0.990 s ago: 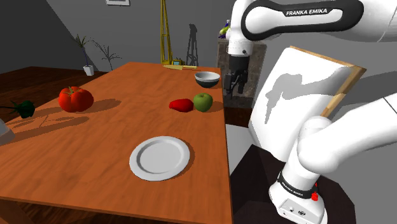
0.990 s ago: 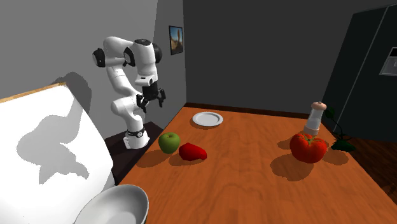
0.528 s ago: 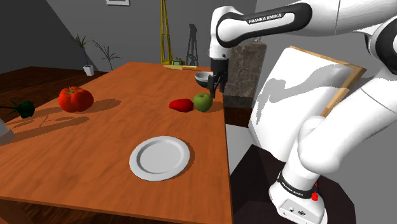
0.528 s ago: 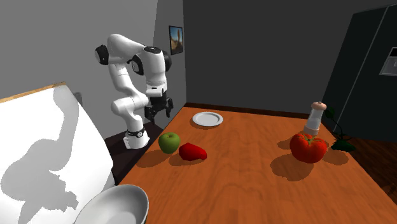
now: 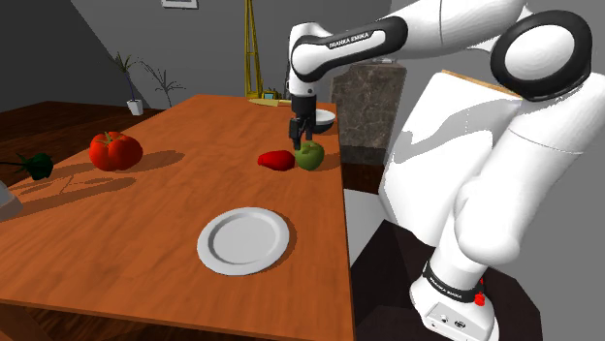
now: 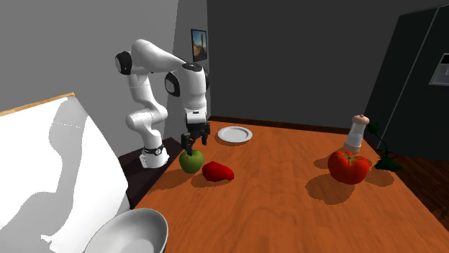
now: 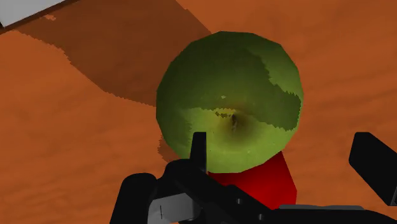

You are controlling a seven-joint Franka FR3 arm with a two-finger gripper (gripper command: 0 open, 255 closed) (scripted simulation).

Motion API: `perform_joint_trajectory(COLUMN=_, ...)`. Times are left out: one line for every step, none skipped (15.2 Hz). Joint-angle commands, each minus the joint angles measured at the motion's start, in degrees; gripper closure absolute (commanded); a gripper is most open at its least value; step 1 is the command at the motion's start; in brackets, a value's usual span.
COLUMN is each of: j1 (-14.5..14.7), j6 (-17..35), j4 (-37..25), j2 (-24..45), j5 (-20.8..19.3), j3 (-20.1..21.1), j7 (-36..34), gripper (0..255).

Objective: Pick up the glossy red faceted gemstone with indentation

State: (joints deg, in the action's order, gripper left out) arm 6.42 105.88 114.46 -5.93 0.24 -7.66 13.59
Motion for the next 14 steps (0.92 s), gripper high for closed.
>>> perform_joint_trajectory(j1=0.3, j6=0.6, j4=-3.9, j2=4.3, j5=0.4, j3=0.1, j7=2.0, gripper=0)
perform_joint_trajectory(j1=0.4, j6=0.8, j4=-6.0, j2=6.4, j5=0.5, j3=0.2, j7=3.0, gripper=0)
perform_joint_trajectory(j1=0.5, j6=1.0, j4=-8.1, j2=8.6, j5=0.7, j3=0.3, j7=3.9, gripper=0)
perform_joint_trajectory(j1=0.6, j6=1.0, j4=-9.8, j2=10.3, j5=0.9, j3=0.4, j7=4.6, gripper=0)
perform_joint_trajectory(j1=0.6, j6=1.8, j4=-9.2, j2=10.4, j5=0.9, j3=0.4, j7=4.7, gripper=0)
perform_joint_trajectory(j1=0.6, j6=2.5, j4=-8.6, j2=10.5, j5=0.9, j3=0.4, j7=4.7, gripper=0)
perform_joint_trajectory(j1=0.6, j6=3.3, j4=-8.0, j2=10.7, j5=0.9, j3=0.4, j7=4.7, gripper=0)
perform_joint_trajectory(j1=0.6, j6=4.0, j4=-7.4, j2=10.8, j5=1.0, j3=0.4, j7=4.7, gripper=0)
perform_joint_trajectory(j1=0.5, j6=4.7, j4=-6.9, j2=11.0, j5=1.0, j3=0.4, j7=4.7, gripper=0)
perform_joint_trajectory(j1=0.5, j6=5.5, j4=-6.3, j2=11.2, j5=1.0, j3=0.4, j7=4.8, gripper=0)
perform_joint_trajectory(j1=0.5, j6=6.2, j4=-5.8, j2=11.4, j5=1.0, j3=0.4, j7=4.8, gripper=0)
perform_joint_trajectory(j1=0.5, j6=6.6, j4=-5.4, j2=11.5, j5=1.1, j3=0.4, j7=4.8, gripper=0)
perform_joint_trajectory(j1=0.5, j6=6.6, j4=-5.4, j2=11.5, j5=1.1, j3=0.4, j7=4.8, gripper=0)
perform_joint_trajectory(j1=0.5, j6=6.6, j4=-5.5, j2=11.5, j5=1.1, j3=0.4, j7=4.8, gripper=255)
